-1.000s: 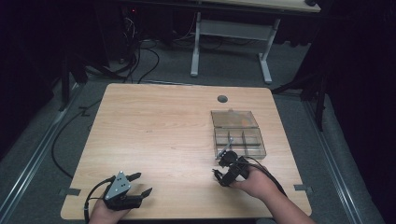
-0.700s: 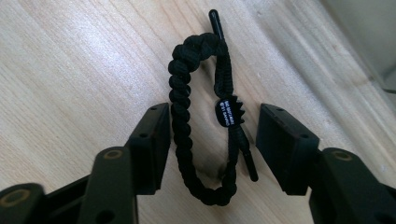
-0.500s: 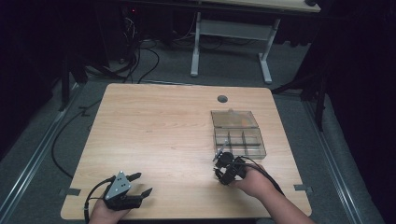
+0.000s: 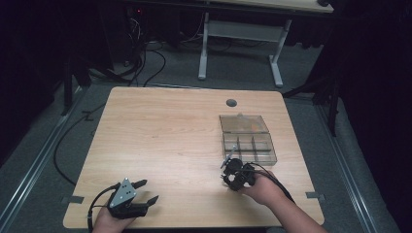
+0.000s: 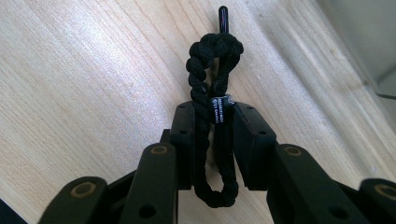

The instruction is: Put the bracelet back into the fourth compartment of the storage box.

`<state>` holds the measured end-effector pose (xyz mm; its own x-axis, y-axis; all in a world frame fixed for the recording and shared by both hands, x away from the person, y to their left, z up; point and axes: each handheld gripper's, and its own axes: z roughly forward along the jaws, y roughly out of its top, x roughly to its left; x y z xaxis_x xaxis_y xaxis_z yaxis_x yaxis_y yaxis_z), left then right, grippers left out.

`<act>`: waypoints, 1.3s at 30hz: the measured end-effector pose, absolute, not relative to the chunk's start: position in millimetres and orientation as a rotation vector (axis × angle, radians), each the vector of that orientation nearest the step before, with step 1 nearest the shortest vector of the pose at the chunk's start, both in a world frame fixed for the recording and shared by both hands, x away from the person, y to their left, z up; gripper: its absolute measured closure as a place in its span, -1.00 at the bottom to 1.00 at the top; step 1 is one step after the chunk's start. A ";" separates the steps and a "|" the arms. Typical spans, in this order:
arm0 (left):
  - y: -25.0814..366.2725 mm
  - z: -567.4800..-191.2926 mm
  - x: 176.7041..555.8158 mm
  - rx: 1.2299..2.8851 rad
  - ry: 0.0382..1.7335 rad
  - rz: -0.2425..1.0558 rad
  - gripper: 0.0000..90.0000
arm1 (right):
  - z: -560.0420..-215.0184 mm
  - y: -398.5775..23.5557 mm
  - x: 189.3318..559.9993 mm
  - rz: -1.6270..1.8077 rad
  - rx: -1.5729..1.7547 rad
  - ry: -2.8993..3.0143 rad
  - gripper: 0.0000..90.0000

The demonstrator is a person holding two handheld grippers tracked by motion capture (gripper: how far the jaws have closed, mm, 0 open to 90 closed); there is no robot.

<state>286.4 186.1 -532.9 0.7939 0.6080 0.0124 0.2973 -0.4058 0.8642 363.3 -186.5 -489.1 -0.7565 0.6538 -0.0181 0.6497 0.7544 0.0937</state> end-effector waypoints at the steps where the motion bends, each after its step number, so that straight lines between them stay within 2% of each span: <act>1: 186.1 -532.9 286.4 2.014 0.675 0.404 -0.33 | -489.1 -186.4 363.3 0.125 1.077 2.896 0.58; 32: 185.9 -532.9 286.3 2.018 0.672 0.407 -0.33 | -465.4 -210.8 370.6 0.199 1.160 2.878 0.58; 39: 185.9 -532.8 286.2 2.018 0.671 0.406 -0.33 | -451.5 -222.2 375.8 0.214 1.205 2.853 0.58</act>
